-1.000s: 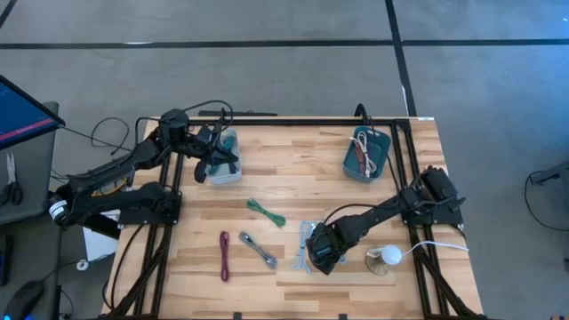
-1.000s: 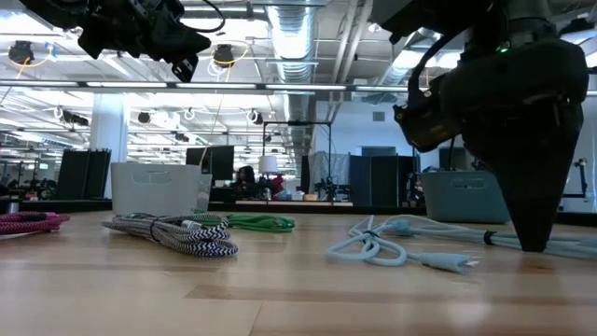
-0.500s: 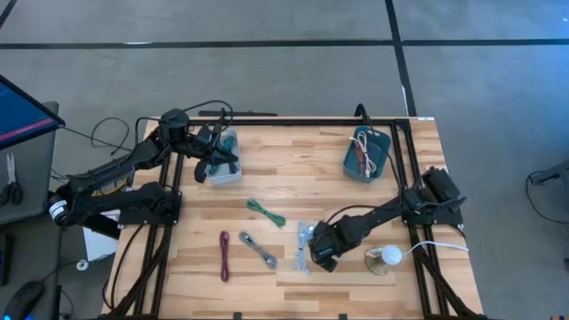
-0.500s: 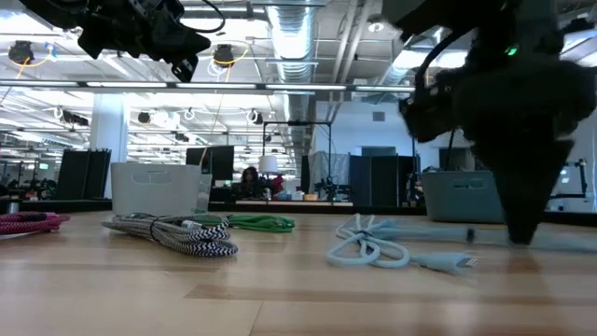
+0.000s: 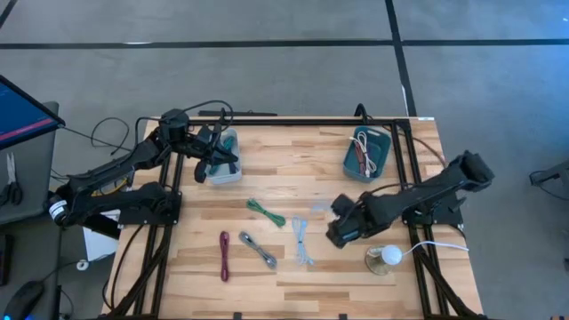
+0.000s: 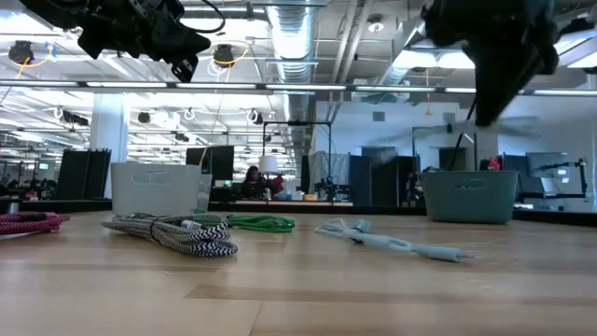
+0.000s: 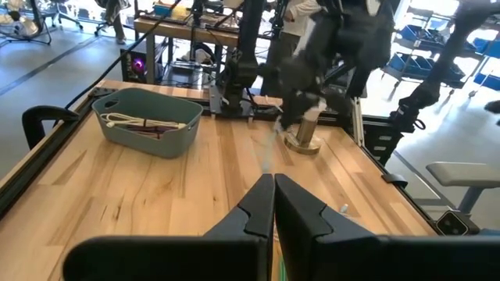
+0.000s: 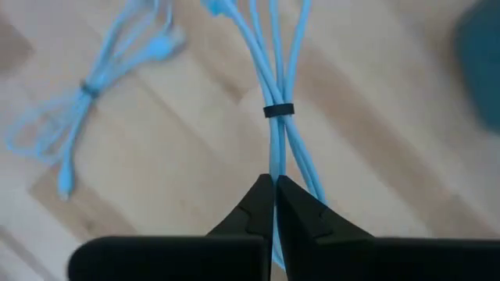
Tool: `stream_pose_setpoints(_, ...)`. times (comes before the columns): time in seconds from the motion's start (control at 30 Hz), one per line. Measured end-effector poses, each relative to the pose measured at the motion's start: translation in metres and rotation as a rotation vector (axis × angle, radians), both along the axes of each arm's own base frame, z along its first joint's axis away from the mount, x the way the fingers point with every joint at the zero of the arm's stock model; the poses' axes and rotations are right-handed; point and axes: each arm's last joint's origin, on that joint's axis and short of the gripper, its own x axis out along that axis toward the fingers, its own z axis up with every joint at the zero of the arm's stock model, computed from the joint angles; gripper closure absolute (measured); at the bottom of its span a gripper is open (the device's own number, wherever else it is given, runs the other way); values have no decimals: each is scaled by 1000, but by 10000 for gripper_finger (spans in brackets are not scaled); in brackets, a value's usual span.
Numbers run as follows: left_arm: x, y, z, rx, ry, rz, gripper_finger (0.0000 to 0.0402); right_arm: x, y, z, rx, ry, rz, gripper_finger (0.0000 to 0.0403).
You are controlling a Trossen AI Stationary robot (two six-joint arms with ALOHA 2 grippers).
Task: Pick & Place USB Port
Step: Put the blue USB cable into the blue bin
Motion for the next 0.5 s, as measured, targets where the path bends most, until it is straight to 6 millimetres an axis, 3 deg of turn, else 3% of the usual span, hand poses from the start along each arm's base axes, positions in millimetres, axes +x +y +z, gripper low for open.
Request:
stream_pose_setpoints(0.2, 0, 0, 0, 0, 0, 0, 390, -21, -15, 26, -141, -89, -72, 403)
stream_pose_setpoints(0.5, 0, 0, 0, 0, 0, 0, 390, -38, -53, 46, -323, -111, -198, 403)
